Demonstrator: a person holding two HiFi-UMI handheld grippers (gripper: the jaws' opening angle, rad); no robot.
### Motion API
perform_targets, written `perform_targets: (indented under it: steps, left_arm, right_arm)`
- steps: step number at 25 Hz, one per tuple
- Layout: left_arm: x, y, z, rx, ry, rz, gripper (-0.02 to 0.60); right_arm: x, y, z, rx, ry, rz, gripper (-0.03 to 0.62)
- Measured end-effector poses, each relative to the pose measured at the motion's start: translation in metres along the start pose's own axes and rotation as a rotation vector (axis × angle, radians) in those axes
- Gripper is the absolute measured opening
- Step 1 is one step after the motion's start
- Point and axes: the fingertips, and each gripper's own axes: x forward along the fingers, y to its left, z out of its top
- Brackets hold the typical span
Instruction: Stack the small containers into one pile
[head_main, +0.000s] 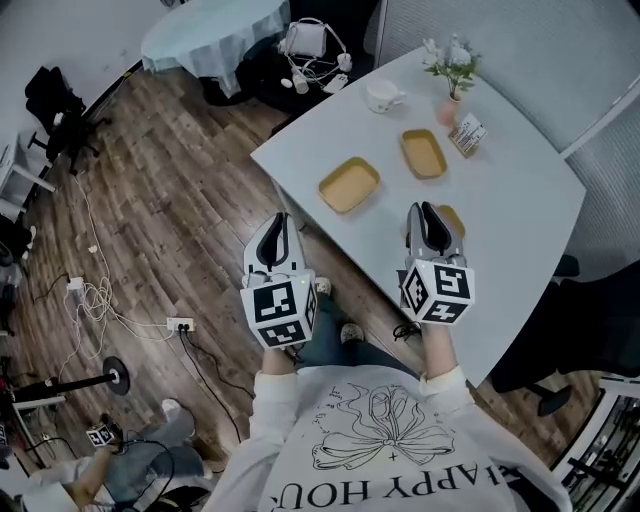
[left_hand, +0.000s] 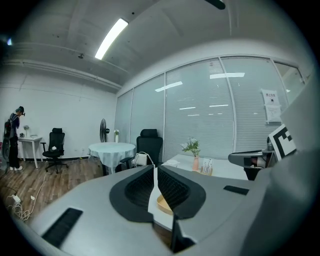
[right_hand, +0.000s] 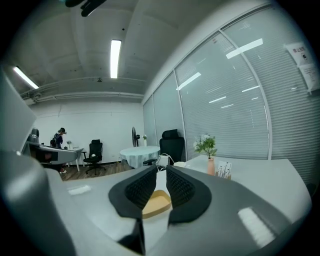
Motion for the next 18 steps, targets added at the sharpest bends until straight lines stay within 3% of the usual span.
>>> perform_targets:
  steps: [5, 10, 18]
  left_arm:
    - [0.053, 0.008, -0.029, -0.020, 0.085, -0.063, 0.039]
    - [0.120, 0.013, -0.057, -0.036, 0.180, -0.184, 0.085]
    - [0.205, 0.011, -0.119, -0.051, 0.427, -0.340, 0.166]
  right_arm:
    - [0.049, -0.005, -0.029, 0.037, 0.077, -0.010, 0.071]
    - [0.109, -0.011, -0.058, 0.041, 0.146, -0.037, 0.098]
    - [0.174, -0.020, -0.114, 0.071, 0.321, -0.100, 0.129]
